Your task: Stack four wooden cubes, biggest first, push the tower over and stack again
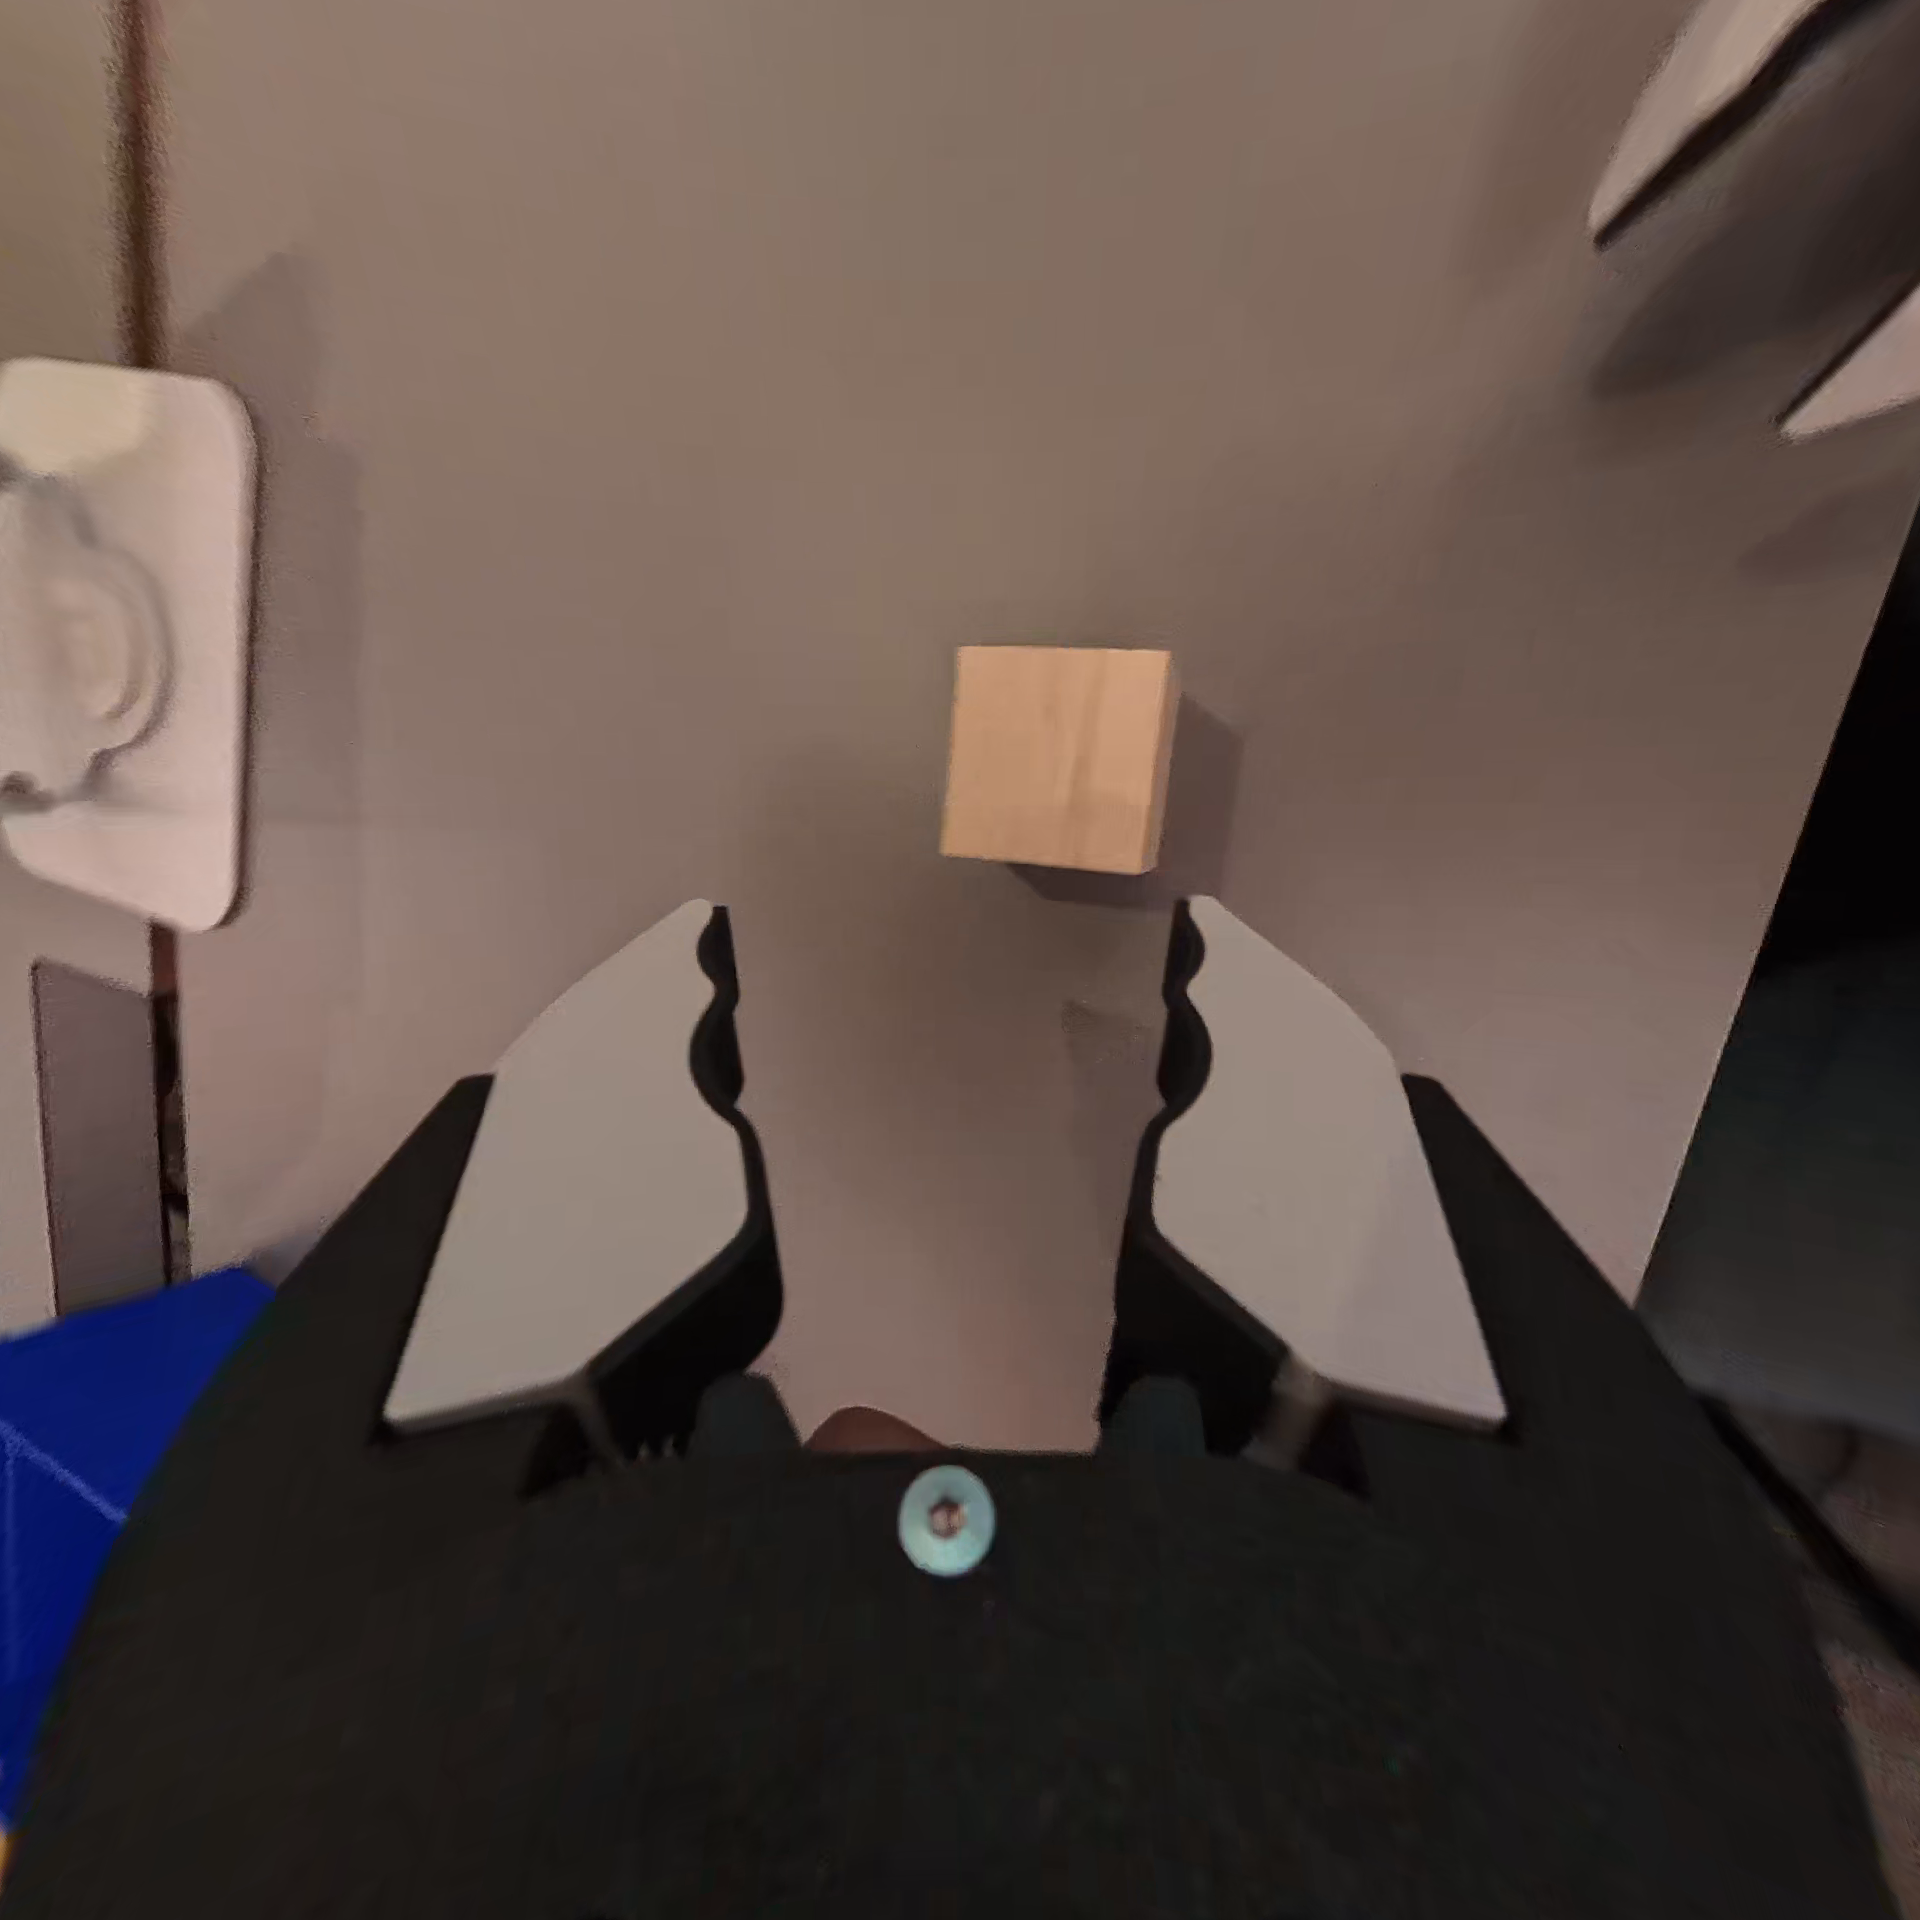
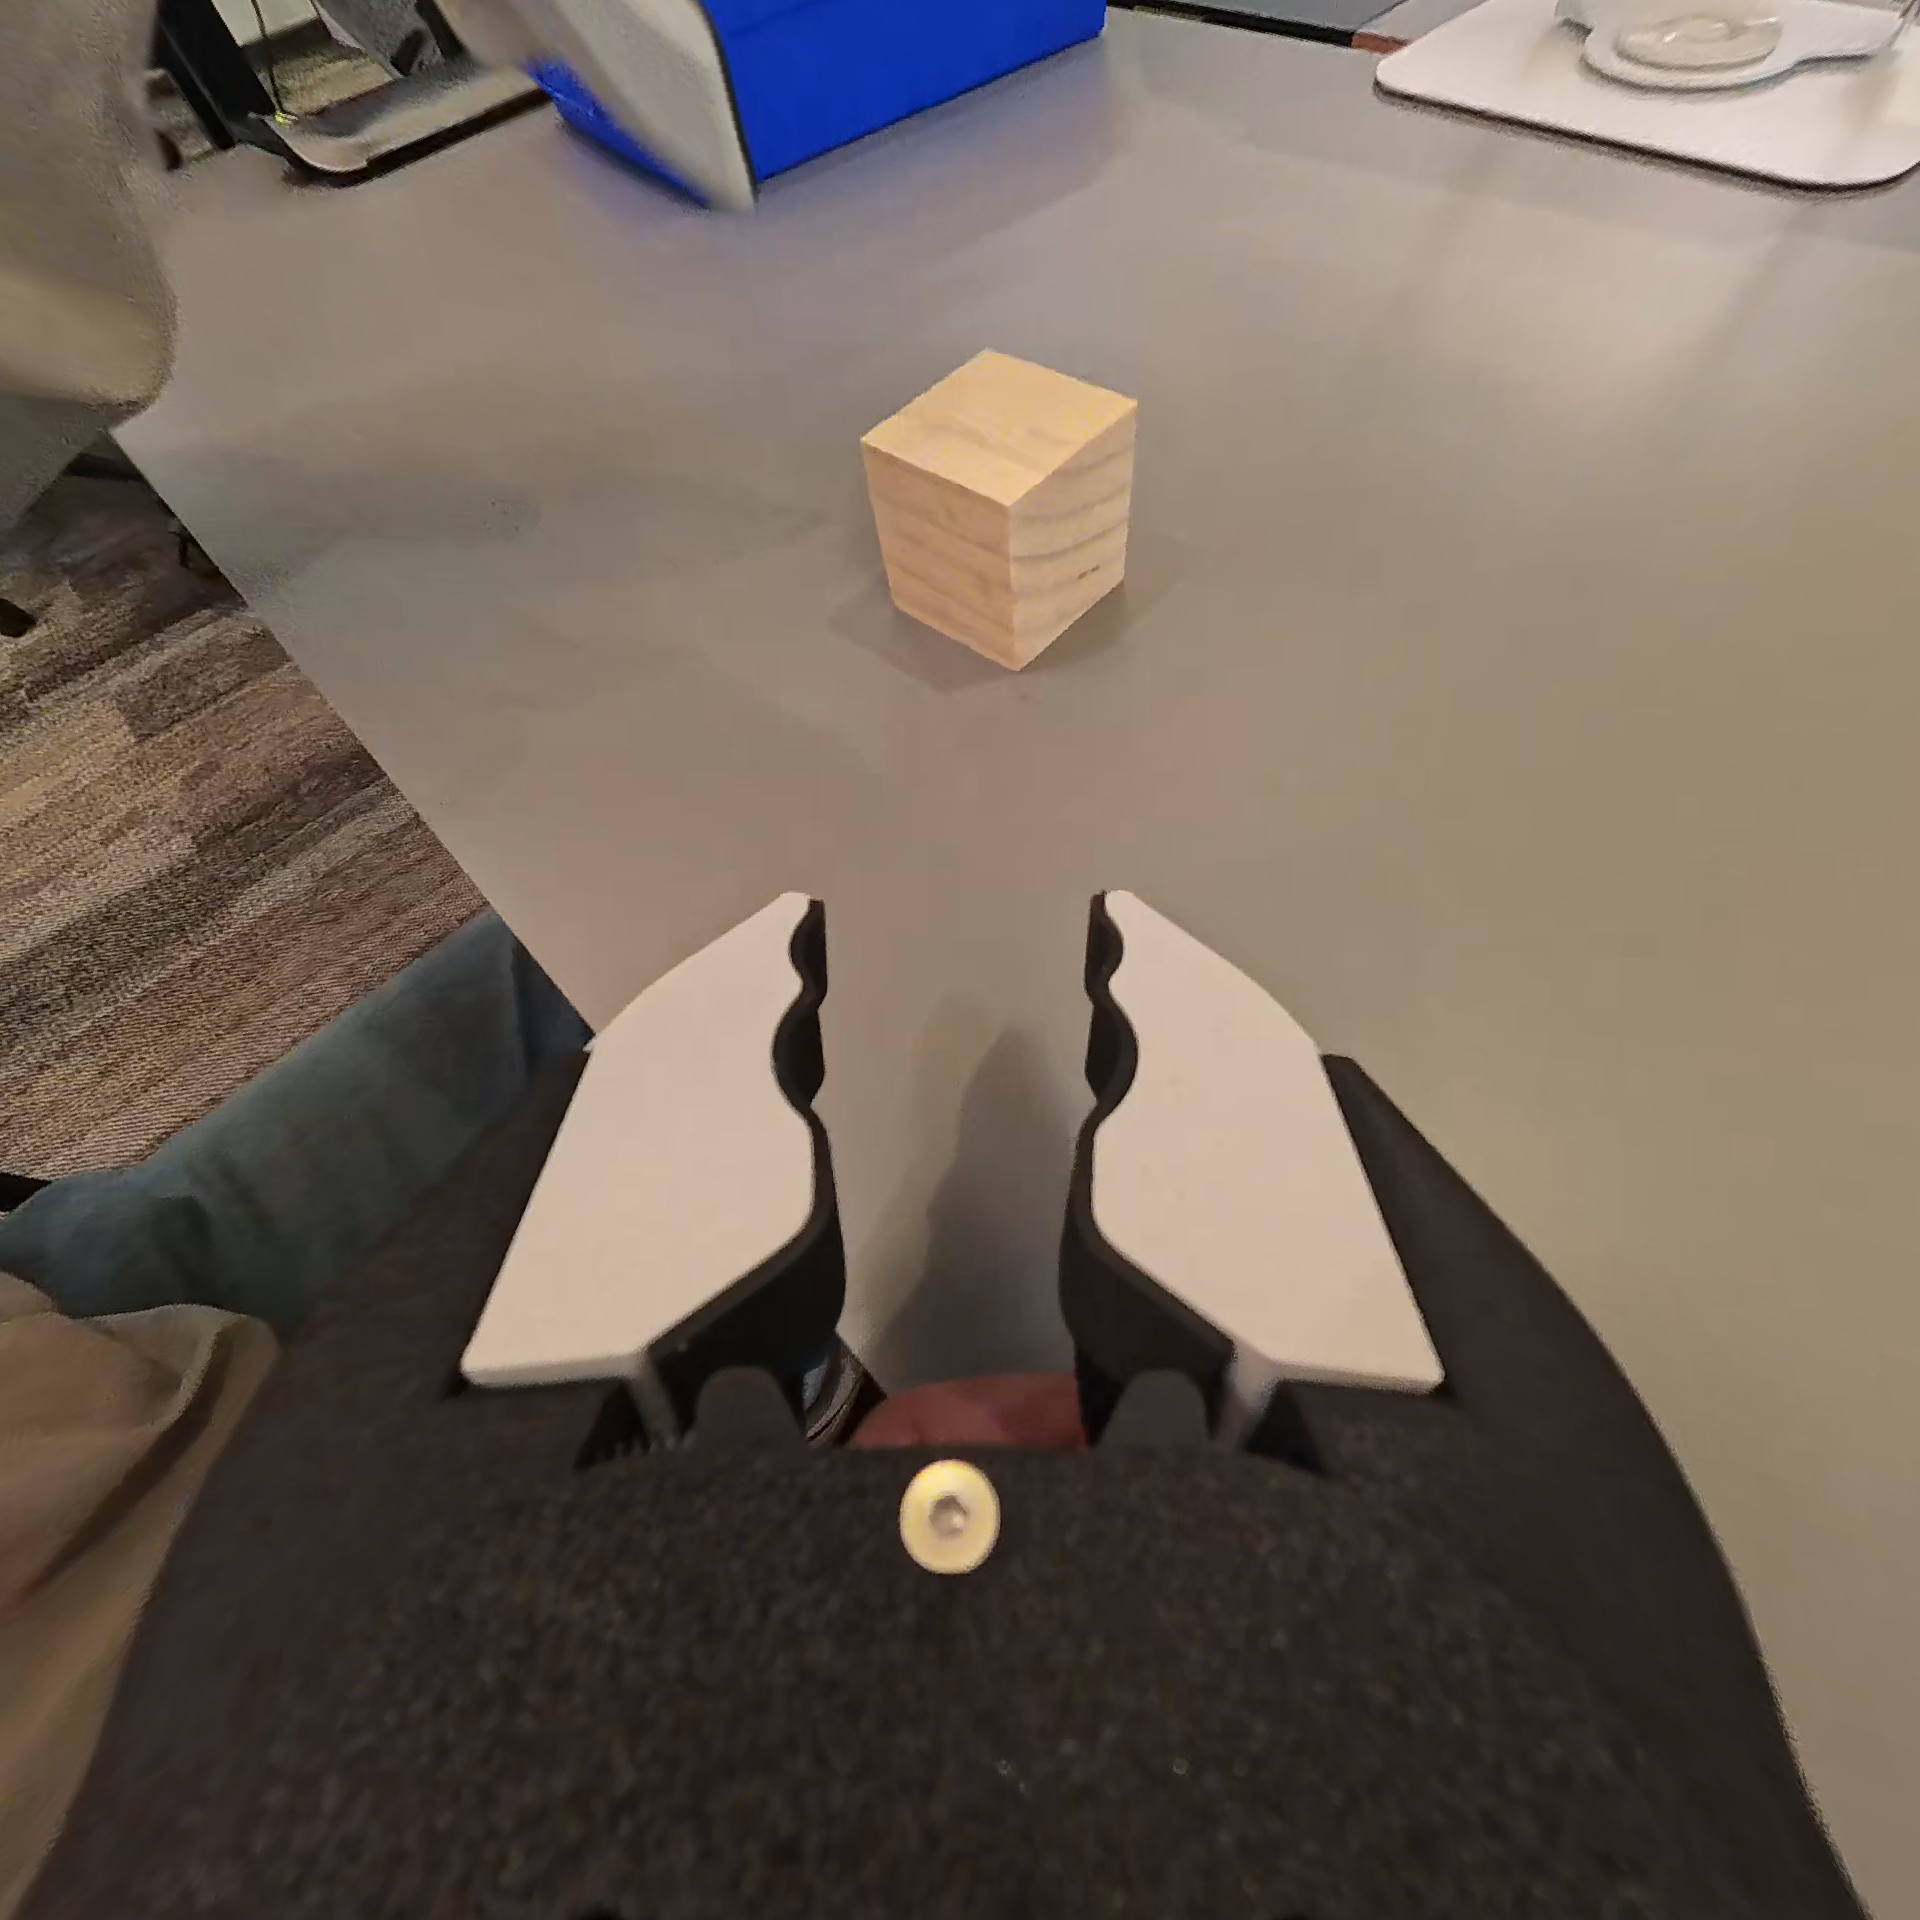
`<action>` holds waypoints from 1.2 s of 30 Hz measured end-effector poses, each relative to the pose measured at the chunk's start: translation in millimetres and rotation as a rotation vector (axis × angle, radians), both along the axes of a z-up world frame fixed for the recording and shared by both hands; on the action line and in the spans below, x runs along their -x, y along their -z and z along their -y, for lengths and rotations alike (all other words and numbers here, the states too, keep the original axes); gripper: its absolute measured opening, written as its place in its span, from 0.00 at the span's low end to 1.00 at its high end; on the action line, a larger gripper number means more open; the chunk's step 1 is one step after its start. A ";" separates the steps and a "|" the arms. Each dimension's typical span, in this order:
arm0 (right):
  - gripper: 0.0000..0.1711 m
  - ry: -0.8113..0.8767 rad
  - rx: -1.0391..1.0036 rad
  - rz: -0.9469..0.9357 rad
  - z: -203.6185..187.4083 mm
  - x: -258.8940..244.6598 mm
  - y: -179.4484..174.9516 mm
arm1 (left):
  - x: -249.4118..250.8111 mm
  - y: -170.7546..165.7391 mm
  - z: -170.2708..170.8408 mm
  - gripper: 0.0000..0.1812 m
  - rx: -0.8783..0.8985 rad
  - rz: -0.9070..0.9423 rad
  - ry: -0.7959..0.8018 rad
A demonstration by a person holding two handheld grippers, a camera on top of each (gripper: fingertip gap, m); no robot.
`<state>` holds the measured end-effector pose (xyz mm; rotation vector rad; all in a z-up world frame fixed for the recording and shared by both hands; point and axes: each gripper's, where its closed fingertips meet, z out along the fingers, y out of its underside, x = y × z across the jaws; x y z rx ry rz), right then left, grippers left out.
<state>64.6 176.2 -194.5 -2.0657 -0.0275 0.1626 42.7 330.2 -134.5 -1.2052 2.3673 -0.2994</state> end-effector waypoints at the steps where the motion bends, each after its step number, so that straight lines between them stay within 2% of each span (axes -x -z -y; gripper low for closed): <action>1: 0.28 0.000 -0.004 0.001 0.2 0.1 -2.0 | -2.8 11.1 5.9 0.44 -0.011 -0.066 0.040; 4: 0.28 -0.003 -0.012 0.003 1.2 0.7 -5.9 | -15.2 39.4 11.8 0.45 -0.025 -0.209 0.082; 8: 0.28 -0.009 -0.020 0.003 2.1 2.3 -9.3 | -26.4 73.2 6.4 0.47 -0.036 -0.320 0.062; 9: 0.28 -0.010 -0.022 0.002 2.2 2.7 -9.8 | -23.6 81.9 10.3 0.43 -0.007 -0.361 0.072; 10: 0.28 -0.012 -0.022 0.001 2.3 3.0 -10.0 | -18.8 88.8 15.5 0.33 0.024 -0.402 0.091; 11: 0.28 -0.013 -0.022 0.001 2.5 3.3 -10.2 | -18.8 91.8 16.8 0.33 0.029 -0.404 0.086; 16: 0.28 -0.017 -0.028 -0.008 2.4 4.6 -11.5 | -17.6 82.3 5.1 0.33 -0.027 -0.332 0.093; 20: 0.28 -0.019 -0.028 -0.015 2.0 5.8 -10.6 | -9.5 27.8 -22.7 0.33 0.058 -0.154 0.008; 22: 0.28 -0.022 -0.025 -0.022 1.0 6.6 -8.6 | 1.9 -10.5 -52.5 0.33 0.073 -0.045 -0.066; 26: 0.28 -0.027 -0.012 -0.036 -2.1 8.8 -1.7 | 36.2 -91.5 -137.1 0.33 0.055 0.163 -0.275; 30: 0.28 -0.034 0.007 -0.039 -5.2 12.2 6.0 | 67.4 -149.1 -243.9 0.33 -0.009 0.302 -0.551; 33: 0.28 -0.036 0.021 -0.036 -7.9 13.6 10.7 | 80.4 -151.5 -327.8 0.33 -0.035 0.293 -0.777; 36: 0.28 -0.034 0.031 -0.033 -10.2 13.5 14.5 | 78.4 -125.9 -399.4 0.33 -0.014 0.265 -0.946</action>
